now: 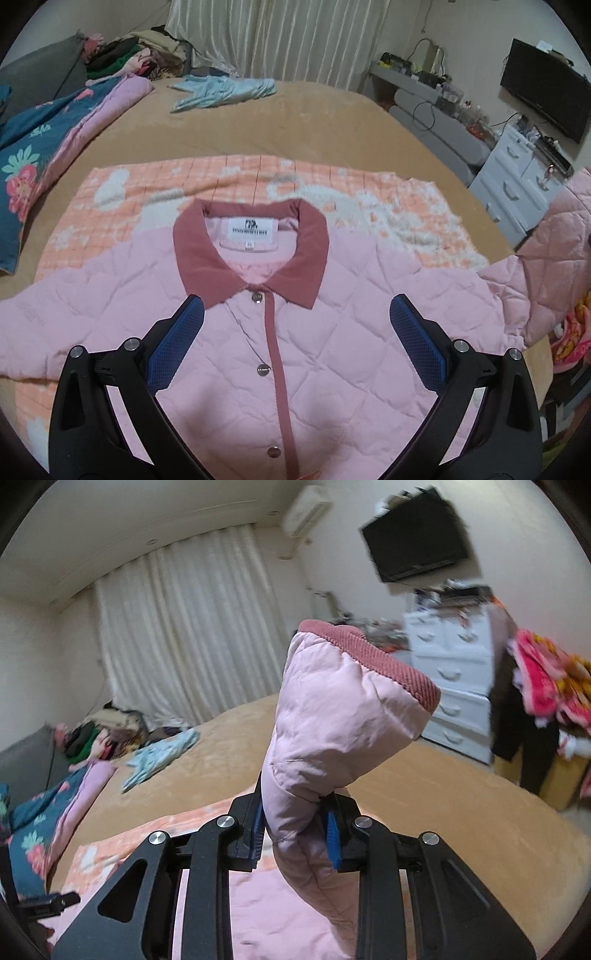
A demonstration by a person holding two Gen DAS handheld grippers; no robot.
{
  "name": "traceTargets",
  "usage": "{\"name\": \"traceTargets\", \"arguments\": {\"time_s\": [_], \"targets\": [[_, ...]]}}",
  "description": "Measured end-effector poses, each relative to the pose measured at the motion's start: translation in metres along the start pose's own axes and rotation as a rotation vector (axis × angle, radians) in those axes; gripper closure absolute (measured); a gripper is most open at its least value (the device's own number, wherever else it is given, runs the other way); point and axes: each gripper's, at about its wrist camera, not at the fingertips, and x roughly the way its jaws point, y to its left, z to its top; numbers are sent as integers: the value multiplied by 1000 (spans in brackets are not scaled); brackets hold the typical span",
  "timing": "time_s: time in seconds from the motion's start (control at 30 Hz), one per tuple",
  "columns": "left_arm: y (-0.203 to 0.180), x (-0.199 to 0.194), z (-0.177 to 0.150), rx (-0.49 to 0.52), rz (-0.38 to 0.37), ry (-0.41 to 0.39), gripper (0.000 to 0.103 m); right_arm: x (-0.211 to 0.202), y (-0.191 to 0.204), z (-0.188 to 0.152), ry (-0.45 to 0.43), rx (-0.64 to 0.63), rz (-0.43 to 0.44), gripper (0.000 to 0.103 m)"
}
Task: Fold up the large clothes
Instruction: 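Grasp the sleeve cuff with the right tool and lift it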
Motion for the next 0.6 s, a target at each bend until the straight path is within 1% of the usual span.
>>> {"name": "traceTargets", "arguments": {"time_s": [0.13,0.23,0.3,0.37,0.6], "targets": [[12,-21,9,-11,-14,-35,9,-8,49,11,-9,-58,66,78],[25,-32,11,-35,-38,-41,9,-14,77,14,-15,-94,106,78],[34,-39,14,-37,-38,-48,9,-16,95,15,-11,-116,129,78],[42,-48,15,-38,-34,-65,9,-18,114,14,-8,-136,153,78],[89,-69,17,-117,-48,-99,9,-23,171,0,18,-195,232,78]]}}
